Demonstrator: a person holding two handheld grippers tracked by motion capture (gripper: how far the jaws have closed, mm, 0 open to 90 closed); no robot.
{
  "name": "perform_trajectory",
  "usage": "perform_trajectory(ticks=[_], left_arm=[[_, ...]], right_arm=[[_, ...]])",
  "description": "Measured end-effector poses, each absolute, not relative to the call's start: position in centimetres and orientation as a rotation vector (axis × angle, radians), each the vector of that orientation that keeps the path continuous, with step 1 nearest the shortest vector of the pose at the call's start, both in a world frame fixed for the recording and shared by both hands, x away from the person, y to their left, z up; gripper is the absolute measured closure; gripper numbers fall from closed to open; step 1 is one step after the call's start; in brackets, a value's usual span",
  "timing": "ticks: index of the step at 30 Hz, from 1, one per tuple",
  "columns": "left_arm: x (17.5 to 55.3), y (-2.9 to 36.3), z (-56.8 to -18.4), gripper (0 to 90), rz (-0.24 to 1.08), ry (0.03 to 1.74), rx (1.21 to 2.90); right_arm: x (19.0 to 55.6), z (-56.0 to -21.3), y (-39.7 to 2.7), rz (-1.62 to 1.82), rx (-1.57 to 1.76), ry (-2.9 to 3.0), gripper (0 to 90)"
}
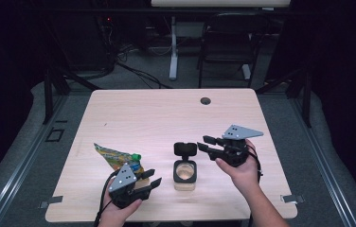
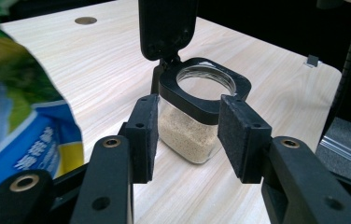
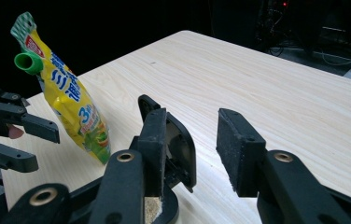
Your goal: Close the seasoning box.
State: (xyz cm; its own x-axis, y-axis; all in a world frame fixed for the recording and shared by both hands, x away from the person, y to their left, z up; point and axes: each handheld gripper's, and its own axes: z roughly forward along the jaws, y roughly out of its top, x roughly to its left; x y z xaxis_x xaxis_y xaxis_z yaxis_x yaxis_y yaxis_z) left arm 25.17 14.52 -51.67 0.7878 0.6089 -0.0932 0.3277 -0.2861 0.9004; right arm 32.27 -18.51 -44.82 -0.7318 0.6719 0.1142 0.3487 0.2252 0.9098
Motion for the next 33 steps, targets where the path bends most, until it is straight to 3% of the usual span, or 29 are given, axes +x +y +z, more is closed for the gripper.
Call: perform_trajectory(ticks=[15, 33], left_arm=[[25.5, 13.0, -52.4, 74.6, 0.330, 0.677, 1.914], [25.7, 12.1, -53.8, 88.1, 0.301, 0.663, 1.959]], right_arm=[[33.3, -45.3, -18.3, 1.471, 0.961, 2.197, 86.3], [35.1, -46.2, -16.9, 1.447, 0.998, 2.200, 90.0]])
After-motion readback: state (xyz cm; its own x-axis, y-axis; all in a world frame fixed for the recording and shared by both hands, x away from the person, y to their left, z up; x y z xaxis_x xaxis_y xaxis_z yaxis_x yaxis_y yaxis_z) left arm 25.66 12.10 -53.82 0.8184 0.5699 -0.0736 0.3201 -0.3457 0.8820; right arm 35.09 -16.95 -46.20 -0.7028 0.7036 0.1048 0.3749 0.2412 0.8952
